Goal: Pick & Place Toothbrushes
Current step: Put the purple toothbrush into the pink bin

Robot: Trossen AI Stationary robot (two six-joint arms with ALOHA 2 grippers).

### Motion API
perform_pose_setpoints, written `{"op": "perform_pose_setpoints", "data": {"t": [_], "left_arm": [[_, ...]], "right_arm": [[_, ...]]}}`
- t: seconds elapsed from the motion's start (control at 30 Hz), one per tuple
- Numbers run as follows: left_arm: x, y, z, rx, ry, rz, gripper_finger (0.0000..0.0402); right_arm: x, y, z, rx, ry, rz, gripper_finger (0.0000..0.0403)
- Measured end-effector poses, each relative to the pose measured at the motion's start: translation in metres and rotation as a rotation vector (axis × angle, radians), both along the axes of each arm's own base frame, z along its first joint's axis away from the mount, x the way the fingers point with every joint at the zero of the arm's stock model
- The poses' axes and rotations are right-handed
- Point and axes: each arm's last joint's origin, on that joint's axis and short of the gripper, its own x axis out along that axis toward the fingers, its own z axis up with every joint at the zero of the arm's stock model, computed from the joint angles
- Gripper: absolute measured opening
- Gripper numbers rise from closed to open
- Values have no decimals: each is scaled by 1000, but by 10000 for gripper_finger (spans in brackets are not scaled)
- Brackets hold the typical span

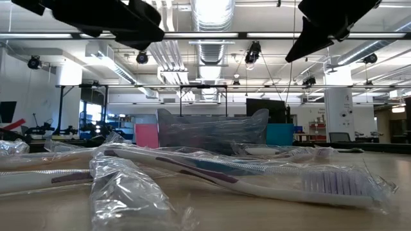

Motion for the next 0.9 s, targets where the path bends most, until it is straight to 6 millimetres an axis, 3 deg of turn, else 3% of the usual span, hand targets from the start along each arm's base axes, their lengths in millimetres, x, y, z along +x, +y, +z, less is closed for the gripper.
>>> {"op": "perform_pose_setpoints", "data": {"t": [0.17, 0.3, 0.6, 0.9], "left_arm": [[21, -35, -7, 67, 59, -92, 165], [42, -53, -14, 113, 142, -112, 165], [71, -74, -29, 102, 230, -93, 165], [74, -78, -46, 100, 312, -114, 165]], "right_arm": [[0, 0, 0, 16, -9, -6, 16], [0, 1, 0, 28, -20, -12, 20], [0, 0, -1, 23, -11, -9, 10], [-1, 0, -1, 23, -8, -8, 23]]}}
